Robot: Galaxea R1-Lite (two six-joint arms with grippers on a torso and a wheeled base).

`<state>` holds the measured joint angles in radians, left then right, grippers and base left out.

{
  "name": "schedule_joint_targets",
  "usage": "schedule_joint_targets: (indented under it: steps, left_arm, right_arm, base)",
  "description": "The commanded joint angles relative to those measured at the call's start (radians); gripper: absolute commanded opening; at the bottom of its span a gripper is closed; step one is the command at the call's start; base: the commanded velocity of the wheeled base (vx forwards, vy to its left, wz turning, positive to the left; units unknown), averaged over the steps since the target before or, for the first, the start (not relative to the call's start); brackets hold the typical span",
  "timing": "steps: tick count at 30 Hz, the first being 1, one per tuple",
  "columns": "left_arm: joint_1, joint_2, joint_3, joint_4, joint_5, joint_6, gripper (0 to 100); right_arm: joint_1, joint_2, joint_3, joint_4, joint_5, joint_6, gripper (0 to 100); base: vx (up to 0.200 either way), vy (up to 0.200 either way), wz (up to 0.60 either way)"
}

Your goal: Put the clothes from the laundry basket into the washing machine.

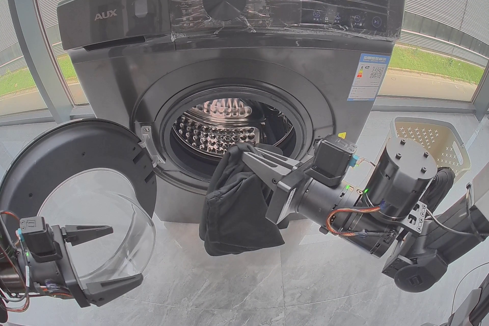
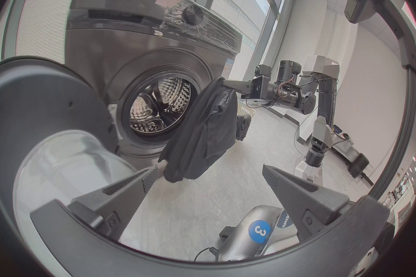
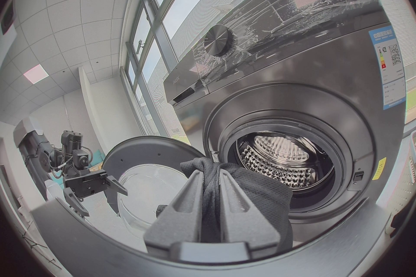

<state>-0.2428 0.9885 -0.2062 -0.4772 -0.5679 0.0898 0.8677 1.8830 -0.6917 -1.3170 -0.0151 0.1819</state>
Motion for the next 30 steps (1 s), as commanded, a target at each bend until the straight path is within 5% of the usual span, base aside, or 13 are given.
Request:
schedule_joint_targets:
  steps: [1, 9, 18, 30]
  left_arm:
    - [-0.086, 0.208, -0.002, -0.104, -0.001, -0.001, 100]
    - [-0.205, 0.340, -0.009, -0.189, -0.001, -0.015, 100]
    - [-0.259, 0.481, -0.070, -0.196, -0.004, -0.084, 100]
    - [-0.277, 0.677, -0.062, -0.411, -0.001, -0.116, 100]
  right_arm:
    - [0.004, 0.028, -0.025, -0.001, 0.003, 0.002, 0]
    - [0.002, 0.042, -0.049, 0.001, -0.006, 0.002, 0]
    - [0.001, 0.056, -0.072, -0.001, -0.011, 0.001, 0]
    - [0.004, 0.056, -0.071, -0.011, -0.014, -0.002, 0]
  base:
    - [0.000, 0.000, 0.00]
    - [0.000, 0.000, 0.00]
    - [0.000, 0.000, 0.00]
    - [0.000, 0.000, 0.00]
